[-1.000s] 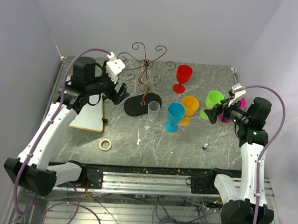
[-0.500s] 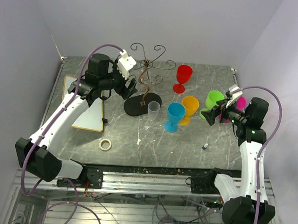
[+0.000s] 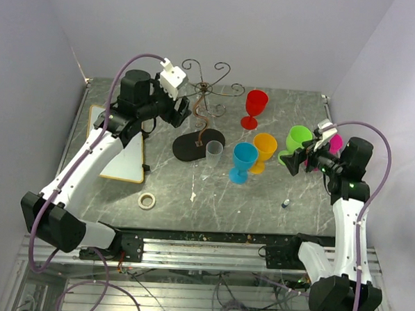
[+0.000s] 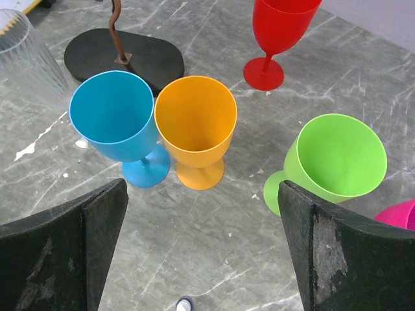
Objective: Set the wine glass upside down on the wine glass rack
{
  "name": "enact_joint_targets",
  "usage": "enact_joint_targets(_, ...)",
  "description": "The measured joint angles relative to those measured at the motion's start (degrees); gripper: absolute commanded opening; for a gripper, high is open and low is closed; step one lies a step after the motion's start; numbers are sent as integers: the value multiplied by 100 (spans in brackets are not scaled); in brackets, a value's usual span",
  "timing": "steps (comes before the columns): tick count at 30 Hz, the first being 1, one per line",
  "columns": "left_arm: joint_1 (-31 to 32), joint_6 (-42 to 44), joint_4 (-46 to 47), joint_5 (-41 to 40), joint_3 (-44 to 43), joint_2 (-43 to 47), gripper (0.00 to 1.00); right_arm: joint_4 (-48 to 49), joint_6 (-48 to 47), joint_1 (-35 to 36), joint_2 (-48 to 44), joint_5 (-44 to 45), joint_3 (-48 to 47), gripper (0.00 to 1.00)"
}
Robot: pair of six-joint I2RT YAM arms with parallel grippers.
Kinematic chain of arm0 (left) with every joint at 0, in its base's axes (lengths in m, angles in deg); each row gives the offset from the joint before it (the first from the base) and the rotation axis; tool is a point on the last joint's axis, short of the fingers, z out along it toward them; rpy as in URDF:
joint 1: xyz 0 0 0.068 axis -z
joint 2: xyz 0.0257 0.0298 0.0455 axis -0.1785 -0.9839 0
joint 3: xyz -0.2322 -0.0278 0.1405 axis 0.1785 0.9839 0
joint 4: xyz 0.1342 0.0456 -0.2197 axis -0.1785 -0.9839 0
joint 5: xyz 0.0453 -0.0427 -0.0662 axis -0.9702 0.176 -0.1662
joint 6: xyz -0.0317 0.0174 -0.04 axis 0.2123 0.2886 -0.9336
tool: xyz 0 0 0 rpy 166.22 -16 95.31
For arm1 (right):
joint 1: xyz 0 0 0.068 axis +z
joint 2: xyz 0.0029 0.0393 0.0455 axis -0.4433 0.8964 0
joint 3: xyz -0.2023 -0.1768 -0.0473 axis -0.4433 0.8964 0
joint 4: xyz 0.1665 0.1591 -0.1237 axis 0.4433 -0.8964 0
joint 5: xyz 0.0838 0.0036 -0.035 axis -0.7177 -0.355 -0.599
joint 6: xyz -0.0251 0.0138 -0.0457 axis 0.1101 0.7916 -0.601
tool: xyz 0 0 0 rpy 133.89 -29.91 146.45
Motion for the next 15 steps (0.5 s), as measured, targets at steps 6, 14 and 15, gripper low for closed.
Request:
enact_joint_targets(6,13,-170,273,-138,-37,-33,63,79,2,0,-146,107,114,100)
enact_joint_targets(14,31,-203,313,-245,-70,-79,28,120,0,0,-195,197,153,100)
enact_joint_targets(15,33,-208,315,-271,-70,-74,23,122,0,0,-195,201,155,100)
